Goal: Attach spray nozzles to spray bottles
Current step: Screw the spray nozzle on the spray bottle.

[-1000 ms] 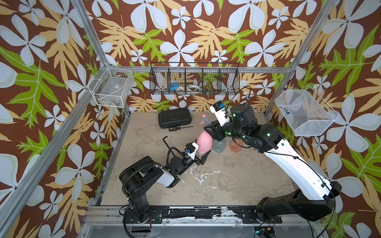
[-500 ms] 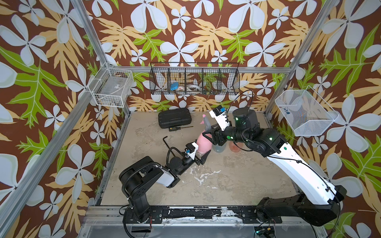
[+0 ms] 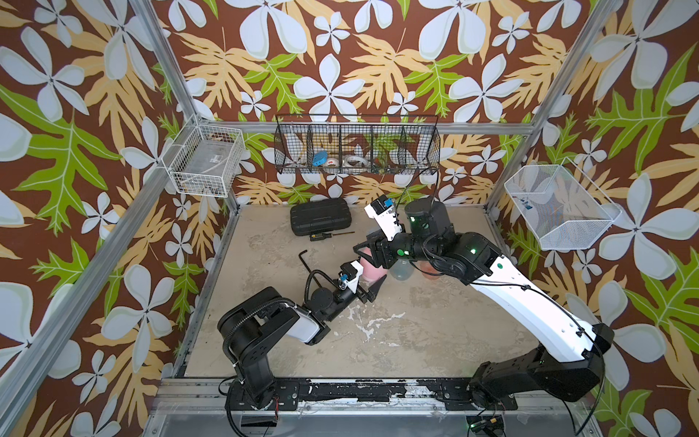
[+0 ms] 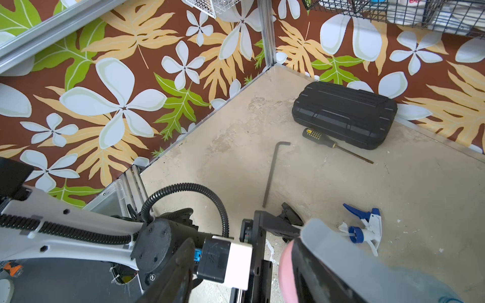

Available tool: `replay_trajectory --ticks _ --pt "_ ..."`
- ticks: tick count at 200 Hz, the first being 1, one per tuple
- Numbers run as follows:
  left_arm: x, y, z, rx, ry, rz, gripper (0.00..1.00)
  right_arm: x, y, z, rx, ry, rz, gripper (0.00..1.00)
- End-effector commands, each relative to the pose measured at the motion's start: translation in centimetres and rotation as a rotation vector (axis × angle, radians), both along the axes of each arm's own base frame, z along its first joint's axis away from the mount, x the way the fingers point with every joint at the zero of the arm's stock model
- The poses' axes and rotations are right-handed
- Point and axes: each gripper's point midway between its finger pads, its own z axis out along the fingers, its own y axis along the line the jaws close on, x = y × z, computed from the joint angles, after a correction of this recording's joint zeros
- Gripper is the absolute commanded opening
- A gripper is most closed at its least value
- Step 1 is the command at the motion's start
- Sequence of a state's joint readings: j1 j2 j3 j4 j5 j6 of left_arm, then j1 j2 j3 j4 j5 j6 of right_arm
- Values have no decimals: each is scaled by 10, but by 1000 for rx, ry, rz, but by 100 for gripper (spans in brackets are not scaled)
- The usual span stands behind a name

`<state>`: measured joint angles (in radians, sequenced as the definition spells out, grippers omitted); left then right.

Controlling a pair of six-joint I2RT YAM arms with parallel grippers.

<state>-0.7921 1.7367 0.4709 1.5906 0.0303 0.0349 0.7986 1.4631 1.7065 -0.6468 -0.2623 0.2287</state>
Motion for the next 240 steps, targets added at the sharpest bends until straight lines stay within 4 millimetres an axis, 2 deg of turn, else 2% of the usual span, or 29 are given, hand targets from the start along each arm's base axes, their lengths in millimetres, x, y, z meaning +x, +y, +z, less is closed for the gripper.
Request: replay_trajectory --ticks 1,19,44,71,88,99,118,147,192,212,240 --pt "-13 12 45 -141 -133 -5 59 -1 1 21 28 -46 18 59" --pt "-16 11 42 -139 -128 -23 59 -6 -12 42 28 -114 4 63" --pt "-19 11 37 -131 -118 -38 59 0 -41 62 52 -163 -44 66" --pt "-25 10 34 -123 -112 -68 59 24 -72 61 97 -147 -100 70" --pt "-28 10 35 -123 -110 -80 59 36 -79 51 89 -125 -109 71" --pt "-28 10 35 -122 -108 -79 60 38 -76 42 80 -101 -87 71" --pt "-27 10 35 -120 -105 -77 60 26 -62 30 111 -37 -3 71" --pt "-23 6 35 -113 -96 -81 59 2 -50 23 115 -38 44 70" --pt "-17 3 34 -118 -78 -71 59 -21 -40 20 124 -34 65 69" --pt "-16 1 33 -122 -70 -76 59 -21 -32 13 127 -25 63 68" --pt "-16 0 31 -122 -62 -82 59 -10 -20 10 140 -14 40 67"
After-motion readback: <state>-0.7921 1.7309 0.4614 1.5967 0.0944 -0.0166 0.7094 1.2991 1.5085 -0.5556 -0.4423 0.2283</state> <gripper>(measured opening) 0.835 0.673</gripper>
